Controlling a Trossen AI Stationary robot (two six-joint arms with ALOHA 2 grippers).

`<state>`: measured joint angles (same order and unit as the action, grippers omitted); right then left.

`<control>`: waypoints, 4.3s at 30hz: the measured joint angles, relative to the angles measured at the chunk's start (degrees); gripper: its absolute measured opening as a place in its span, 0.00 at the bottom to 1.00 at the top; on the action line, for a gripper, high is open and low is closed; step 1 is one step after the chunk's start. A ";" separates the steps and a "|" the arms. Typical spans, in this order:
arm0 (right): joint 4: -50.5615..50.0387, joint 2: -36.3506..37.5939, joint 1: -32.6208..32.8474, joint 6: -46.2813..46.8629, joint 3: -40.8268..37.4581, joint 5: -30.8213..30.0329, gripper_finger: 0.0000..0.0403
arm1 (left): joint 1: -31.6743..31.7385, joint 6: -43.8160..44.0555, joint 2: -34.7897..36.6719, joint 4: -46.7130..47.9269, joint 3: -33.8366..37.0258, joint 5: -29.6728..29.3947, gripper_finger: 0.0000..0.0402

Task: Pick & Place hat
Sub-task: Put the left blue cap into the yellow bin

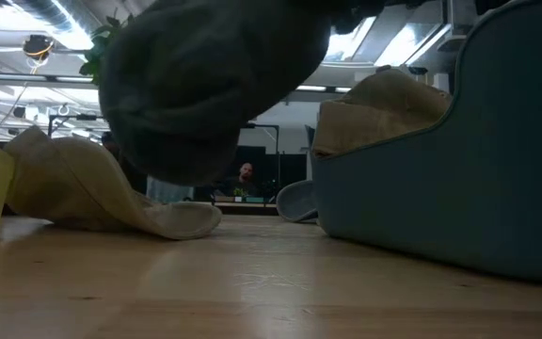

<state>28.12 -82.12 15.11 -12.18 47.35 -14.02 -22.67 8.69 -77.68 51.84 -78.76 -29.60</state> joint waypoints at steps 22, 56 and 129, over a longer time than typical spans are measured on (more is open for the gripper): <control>-18.36 1.15 -9.85 7.78 14.93 -3.81 0.03 | -0.49 7.18 4.59 12.07 -8.73 -3.87 0.21; -14.65 1.57 -13.79 6.16 14.93 -25.96 0.05 | 5.84 31.23 2.59 13.42 5.40 -21.05 0.58; -10.56 2.46 -12.15 7.61 14.88 -11.87 0.05 | 31.97 8.50 5.58 -125.70 64.78 23.35 0.37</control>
<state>17.56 -79.66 2.96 -4.58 62.24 -25.89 9.30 17.19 -72.10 -73.87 -13.98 -6.25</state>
